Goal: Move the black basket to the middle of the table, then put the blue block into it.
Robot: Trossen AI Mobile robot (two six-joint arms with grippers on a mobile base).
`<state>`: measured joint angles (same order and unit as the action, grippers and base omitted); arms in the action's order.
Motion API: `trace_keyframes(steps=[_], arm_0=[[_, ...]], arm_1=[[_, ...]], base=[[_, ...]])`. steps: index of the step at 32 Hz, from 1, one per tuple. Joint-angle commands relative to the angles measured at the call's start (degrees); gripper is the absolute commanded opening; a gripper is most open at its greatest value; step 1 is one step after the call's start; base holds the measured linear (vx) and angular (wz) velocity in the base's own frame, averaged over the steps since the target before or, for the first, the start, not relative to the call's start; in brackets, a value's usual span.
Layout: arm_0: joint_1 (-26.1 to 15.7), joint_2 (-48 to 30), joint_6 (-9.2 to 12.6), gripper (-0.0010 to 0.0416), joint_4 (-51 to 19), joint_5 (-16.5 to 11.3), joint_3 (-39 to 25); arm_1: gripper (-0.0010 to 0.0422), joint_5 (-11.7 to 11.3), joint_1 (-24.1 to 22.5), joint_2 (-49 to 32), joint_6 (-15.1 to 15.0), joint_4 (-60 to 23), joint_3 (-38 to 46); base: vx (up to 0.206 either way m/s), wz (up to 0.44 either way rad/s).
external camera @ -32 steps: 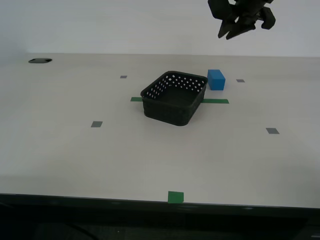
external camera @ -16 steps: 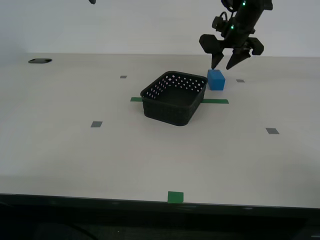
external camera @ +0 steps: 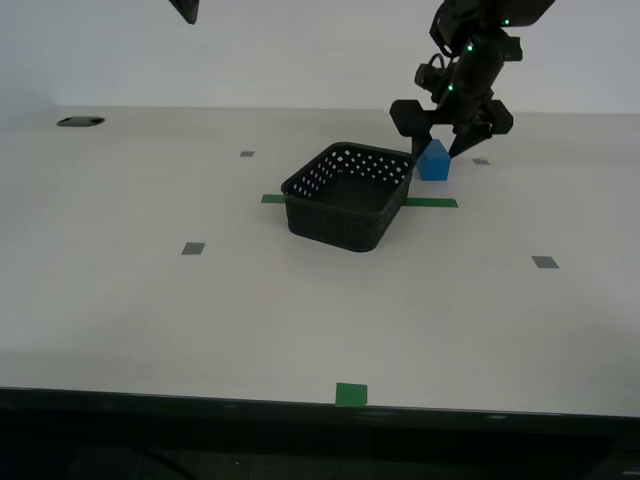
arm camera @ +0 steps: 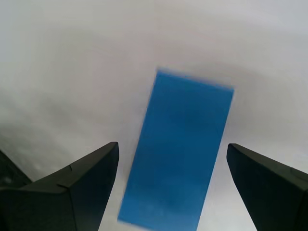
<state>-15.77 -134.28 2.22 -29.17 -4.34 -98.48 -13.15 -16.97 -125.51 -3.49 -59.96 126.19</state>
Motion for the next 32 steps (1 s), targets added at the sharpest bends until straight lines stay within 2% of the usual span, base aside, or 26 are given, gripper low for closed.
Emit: trace_keyframes(steps=[1,3,4,5,6,7,8,9,11,12,14,19,24,27,28,29,31,32], arm_0=[[-0.04,-0.48,0.66,0.0313,0.42,0.76,0.0],[-0.04,-0.46,0.68,0.0304,1.84,2.23,0.07],[-0.02,-0.35,1.27,0.0275,2.27,2.49,-0.07],[-0.04,-0.46,1.62,0.0267,2.1,2.49,0.0],[-0.04,-1.33,2.16,0.0235,1.49,2.47,-0.04],[-0.04,-1.33,2.23,0.0224,1.11,2.47,-0.04],[-0.04,-2.36,2.36,0.0191,0.94,2.45,-0.09],[-0.04,-2.38,2.34,0.0177,0.66,2.45,-0.11],[-0.04,-2.62,2.36,0.0095,0.44,2.47,-0.02],[-0.04,-2.6,2.36,0.0077,0.59,2.47,-0.02],[-0.02,-2.58,2.32,-0.0006,0.31,2.47,-0.59],[-0.02,-0.68,2.25,0.0001,-0.31,2.47,-1.31],[-0.04,6.29,0.9,-0.0001,-4.37,1.53,-1.92],[-0.04,9.79,0.9,-0.0001,-6.51,-1.42,-1.92],[-0.07,11.8,1.09,-0.0001,-7.69,-5.03,-1.92],[-0.09,12.92,1.22,-0.0001,-8.55,-6.67,-1.95],[-0.35,14.12,1.33,-0.0001,-9.68,-8.11,-1.95],[-0.87,15.28,1.38,-0.0001,-11.23,-11.13,-1.92]], arm_1=[[0.0,1.03,-0.02,-0.04,-0.24,-0.15,0.07],[0.0,1.73,-0.02,-0.04,-0.24,-0.17,0.07],[0.0,2.01,-0.04,-0.04,-0.24,-0.15,0.07],[0.0,2.03,-0.04,-0.04,-0.24,-0.17,0.07],[0.0,2.01,-0.04,-0.04,-0.26,-0.13,0.07],[0.0,2.01,-0.04,-0.04,-0.24,-0.17,0.07],[0.0,2.05,-0.04,-0.04,-0.24,-0.22,0.07],[0.0,2.05,-0.04,-0.04,-0.24,-0.26,0.07],[0.0,2.14,-0.04,-0.04,-0.22,-0.24,0.07],[0.0,2.1,-0.04,-0.04,-0.24,-0.22,0.07],[0.0,2.1,-0.04,-0.04,-0.28,-0.15,0.07],[0.0,2.1,0.04,-0.04,-0.26,0.09,0.07],[0.0,2.08,0.17,-0.04,-0.24,1.66,-0.5],[0.0,2.08,0.26,-0.04,-0.24,2.93,-2.45],[0.0,2.08,0.35,-0.04,-0.24,3.1,-3.69],[0.0,2.08,0.39,-0.04,-0.24,3.5,-4.55],[0.0,2.03,0.46,-0.04,-0.24,4.39,-5.42],[0.0,2.08,0.55,-0.04,-0.22,4.57,-5.53]], base=[[0.0,0.0],[0.0,0.0],[0.0,0.0],[0.0,0.0],[0.0,0.0],[0.0,0.0],[0.0,0.0],[0.0,0.0],[0.0,0.0],[0.0,0.0],[0.0,0.0],[0.0,0.0],[0.0,0.0],[0.0,0.0],[0.0,0.0],[0.0,0.0],[0.0,0.0],[0.0,0.0]])
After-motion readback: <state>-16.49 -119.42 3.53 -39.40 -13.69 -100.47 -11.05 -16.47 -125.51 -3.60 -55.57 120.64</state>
